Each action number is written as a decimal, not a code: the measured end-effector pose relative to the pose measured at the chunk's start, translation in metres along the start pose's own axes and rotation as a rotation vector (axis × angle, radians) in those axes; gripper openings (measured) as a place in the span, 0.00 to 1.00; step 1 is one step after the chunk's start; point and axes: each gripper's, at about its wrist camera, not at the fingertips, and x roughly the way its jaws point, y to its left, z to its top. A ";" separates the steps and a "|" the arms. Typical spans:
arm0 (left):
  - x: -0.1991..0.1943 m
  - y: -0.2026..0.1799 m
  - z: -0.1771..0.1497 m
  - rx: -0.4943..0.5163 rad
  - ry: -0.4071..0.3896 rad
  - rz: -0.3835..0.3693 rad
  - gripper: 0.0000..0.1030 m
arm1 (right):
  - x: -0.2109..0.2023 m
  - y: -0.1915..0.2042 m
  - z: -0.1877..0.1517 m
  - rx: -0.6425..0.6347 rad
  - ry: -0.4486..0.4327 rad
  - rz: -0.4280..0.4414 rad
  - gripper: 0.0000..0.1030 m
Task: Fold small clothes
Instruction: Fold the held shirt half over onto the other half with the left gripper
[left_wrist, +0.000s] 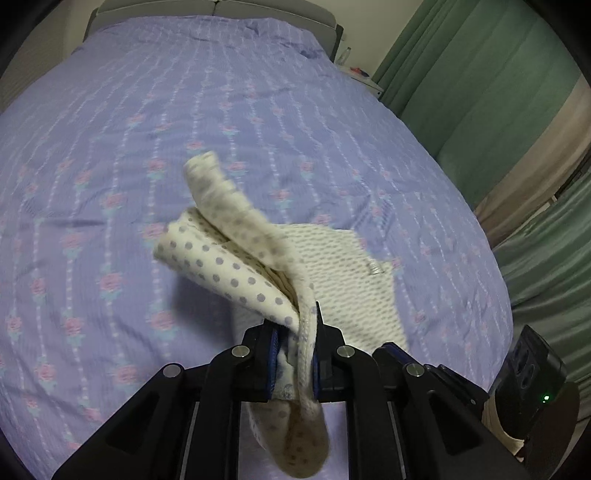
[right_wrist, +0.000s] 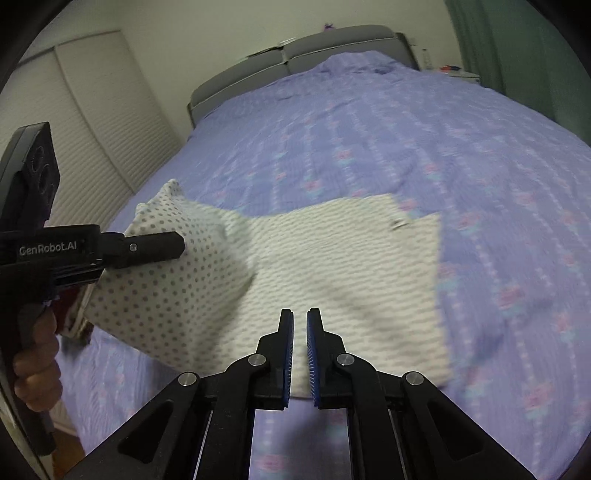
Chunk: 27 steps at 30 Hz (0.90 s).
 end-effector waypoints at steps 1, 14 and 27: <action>0.002 -0.006 0.000 0.005 0.005 0.006 0.15 | -0.005 -0.010 0.004 0.018 -0.010 -0.003 0.09; 0.091 -0.079 -0.016 0.065 0.107 0.113 0.15 | -0.054 -0.103 -0.002 0.160 -0.092 -0.060 0.09; 0.030 -0.073 -0.028 0.103 0.017 -0.081 0.54 | -0.066 -0.109 -0.022 0.204 -0.080 -0.099 0.10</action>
